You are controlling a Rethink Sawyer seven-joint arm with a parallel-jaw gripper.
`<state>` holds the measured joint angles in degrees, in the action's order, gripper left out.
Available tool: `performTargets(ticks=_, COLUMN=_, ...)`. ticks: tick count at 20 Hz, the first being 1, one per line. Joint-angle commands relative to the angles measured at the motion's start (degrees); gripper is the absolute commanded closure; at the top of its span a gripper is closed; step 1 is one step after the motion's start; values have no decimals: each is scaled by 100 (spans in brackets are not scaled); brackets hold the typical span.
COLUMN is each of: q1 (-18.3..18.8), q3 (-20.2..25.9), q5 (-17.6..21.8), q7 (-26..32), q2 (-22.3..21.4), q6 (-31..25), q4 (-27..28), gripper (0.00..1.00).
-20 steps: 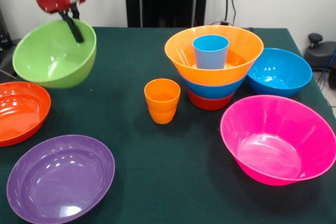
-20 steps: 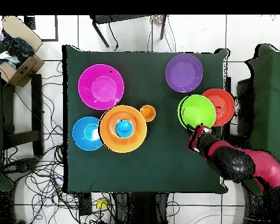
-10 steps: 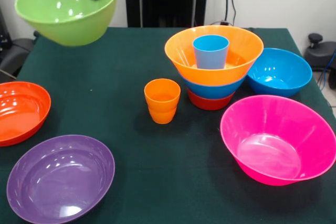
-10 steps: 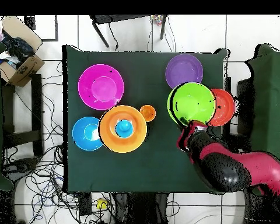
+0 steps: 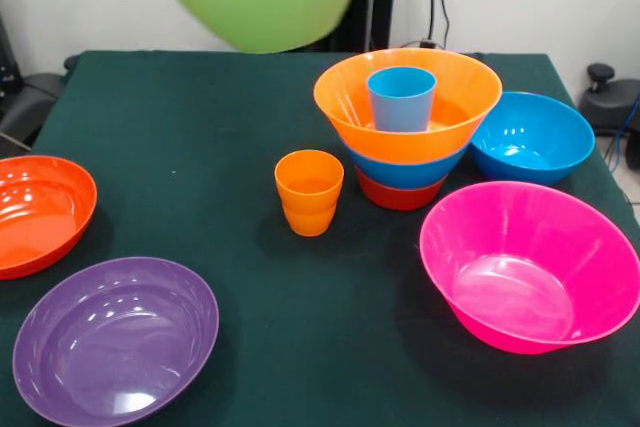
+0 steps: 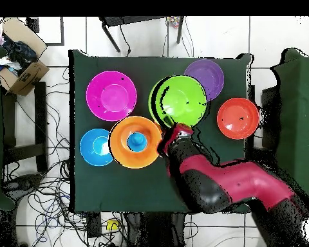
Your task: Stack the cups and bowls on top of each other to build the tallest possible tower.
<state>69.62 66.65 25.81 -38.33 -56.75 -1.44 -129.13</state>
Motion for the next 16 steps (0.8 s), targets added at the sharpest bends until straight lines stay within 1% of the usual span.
performTargets(ticks=1, q1=-1007, q3=-874, q5=-50, q7=-1916, q2=-311, q6=1100, q4=-674, gripper=100)
performTargets(ticks=5, q1=-1405, q3=-1261, q5=22, q7=-2206, q2=-380, q6=1439, q4=-672, gripper=100)
performTargets(ticks=8, q1=-1677, q3=-1529, q5=115, q7=-2334, q2=-398, q6=1583, q4=-649, gripper=100)
performTargets(ticks=11, q1=-1806, q3=-1695, q5=214, q7=-2442, q2=-353, q6=1697, q4=-599, gripper=100)
performTargets(ticks=13, q1=-1883, q3=-1816, q5=324, q7=-2433, q2=-308, q6=1745, q4=-535, gripper=100)
performTargets(ticks=16, q1=-2023, q3=-2114, q5=532, q7=-2360, q2=-160, q6=1845, q4=-426, gripper=100)
